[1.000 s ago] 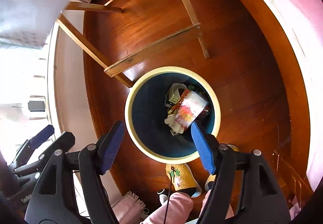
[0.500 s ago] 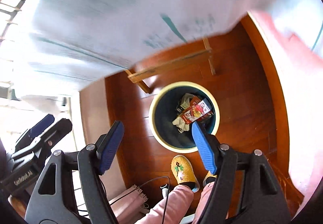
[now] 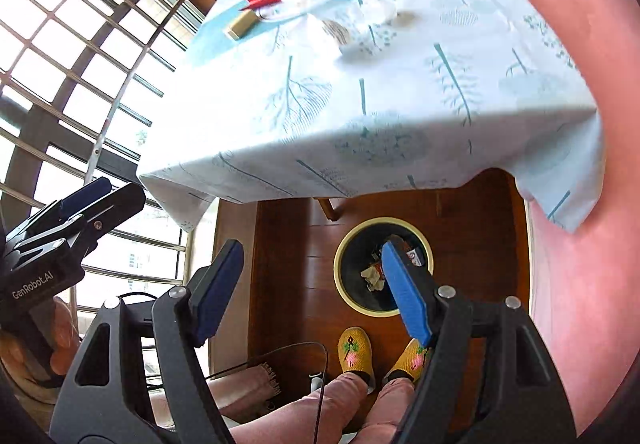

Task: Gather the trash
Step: 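Raise both open tools back toward the table, then grasp the red envelope with the left tool while the right tool grasps the black-gold wrapper, then carry the red envelope and black-gold wrapper down over the trash bin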

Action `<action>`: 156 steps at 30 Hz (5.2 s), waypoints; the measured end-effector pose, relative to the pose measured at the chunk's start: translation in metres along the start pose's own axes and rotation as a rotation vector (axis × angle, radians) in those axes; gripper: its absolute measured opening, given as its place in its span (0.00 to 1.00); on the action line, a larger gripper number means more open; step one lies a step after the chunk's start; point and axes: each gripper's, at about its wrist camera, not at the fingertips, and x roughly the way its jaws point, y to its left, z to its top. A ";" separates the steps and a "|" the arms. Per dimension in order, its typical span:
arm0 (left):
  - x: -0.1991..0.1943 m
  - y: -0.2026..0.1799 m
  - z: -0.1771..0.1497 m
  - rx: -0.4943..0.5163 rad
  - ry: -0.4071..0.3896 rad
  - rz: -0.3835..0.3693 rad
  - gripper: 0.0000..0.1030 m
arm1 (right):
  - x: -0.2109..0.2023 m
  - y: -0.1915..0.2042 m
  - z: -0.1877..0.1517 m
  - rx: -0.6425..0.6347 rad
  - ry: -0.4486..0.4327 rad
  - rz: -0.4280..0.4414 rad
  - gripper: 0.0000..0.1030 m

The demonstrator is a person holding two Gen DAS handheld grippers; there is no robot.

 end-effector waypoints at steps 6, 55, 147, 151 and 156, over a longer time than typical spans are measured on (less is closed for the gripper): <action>-0.045 0.013 0.033 -0.026 -0.039 0.030 0.79 | -0.059 0.015 0.038 -0.020 -0.081 0.054 0.69; 0.368 0.049 0.384 0.888 0.168 -0.246 0.78 | 0.156 -0.001 0.391 0.337 -0.228 -0.350 0.72; 0.203 -0.077 -0.119 0.199 0.357 -0.185 0.10 | 0.111 -0.108 -0.074 0.277 0.149 -0.178 0.45; 0.260 -0.067 -0.144 0.158 0.394 -0.204 0.10 | 0.172 -0.132 -0.097 0.378 0.191 -0.171 0.45; 0.324 -0.061 -0.170 0.155 0.410 -0.219 0.10 | 0.243 -0.147 -0.115 0.406 0.224 -0.170 0.45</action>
